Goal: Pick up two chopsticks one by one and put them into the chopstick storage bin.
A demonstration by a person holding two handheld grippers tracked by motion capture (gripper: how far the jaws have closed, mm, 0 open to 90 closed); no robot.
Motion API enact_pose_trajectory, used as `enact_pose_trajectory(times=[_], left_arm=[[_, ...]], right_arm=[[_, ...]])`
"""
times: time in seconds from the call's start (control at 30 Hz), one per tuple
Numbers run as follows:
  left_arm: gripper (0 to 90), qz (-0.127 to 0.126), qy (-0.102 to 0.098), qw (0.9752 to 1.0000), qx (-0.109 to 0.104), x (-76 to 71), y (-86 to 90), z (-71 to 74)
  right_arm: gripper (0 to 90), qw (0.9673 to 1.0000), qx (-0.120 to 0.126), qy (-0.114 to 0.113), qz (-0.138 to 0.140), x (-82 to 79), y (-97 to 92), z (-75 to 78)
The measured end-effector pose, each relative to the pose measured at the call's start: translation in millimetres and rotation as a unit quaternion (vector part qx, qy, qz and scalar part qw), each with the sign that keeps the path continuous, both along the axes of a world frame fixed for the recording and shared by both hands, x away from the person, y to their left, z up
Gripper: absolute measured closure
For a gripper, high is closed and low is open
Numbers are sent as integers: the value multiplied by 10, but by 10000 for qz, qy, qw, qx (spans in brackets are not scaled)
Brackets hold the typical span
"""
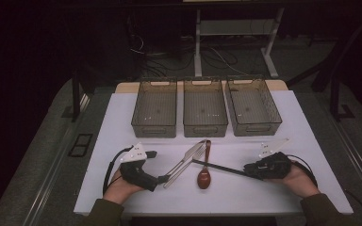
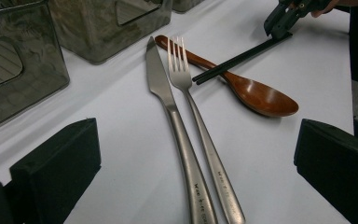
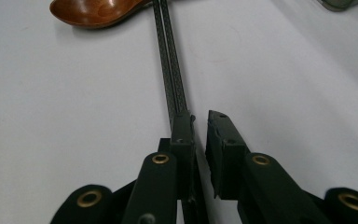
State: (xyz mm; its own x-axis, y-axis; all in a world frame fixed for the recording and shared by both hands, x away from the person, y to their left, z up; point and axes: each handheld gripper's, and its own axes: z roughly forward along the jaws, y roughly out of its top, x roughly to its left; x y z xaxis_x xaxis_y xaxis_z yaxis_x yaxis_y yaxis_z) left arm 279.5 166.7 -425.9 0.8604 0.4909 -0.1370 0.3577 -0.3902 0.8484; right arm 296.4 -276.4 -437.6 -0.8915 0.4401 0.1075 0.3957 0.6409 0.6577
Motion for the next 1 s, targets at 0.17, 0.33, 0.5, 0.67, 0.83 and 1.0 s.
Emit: enact_pose_trajectory(times=[0.17, 0.33, 0.5, 0.67, 0.83, 1.0], left_arm=[[0, -2, -4, 10000, -1, 1, 2, 1], [0, -3, -3, 10000, 3, 0, 1, 1], [0, -3, -5, 10000, 0, 0, 2, 2], [0, -3, -1, 10000, -1, 0, 1, 1], [0, -7, -6, 10000, 1, 0, 0, 1], [0, -8, -8, 10000, -10, 0, -4, -2]], right_arm=[[795, 10000, 2, 5, 2, 4, -5, -2], [794, 10000, -9, 21, 25, 1, -6, -4], [793, 10000, -36, 3, -12, 7, -11, -7], [792, 9999, -113, 34, 7, 15, -9, -31], [784, 9999, -127, 22, -27, 37, -8, -48], [788, 9999, -142, 35, -39, 54, 3, -71]])
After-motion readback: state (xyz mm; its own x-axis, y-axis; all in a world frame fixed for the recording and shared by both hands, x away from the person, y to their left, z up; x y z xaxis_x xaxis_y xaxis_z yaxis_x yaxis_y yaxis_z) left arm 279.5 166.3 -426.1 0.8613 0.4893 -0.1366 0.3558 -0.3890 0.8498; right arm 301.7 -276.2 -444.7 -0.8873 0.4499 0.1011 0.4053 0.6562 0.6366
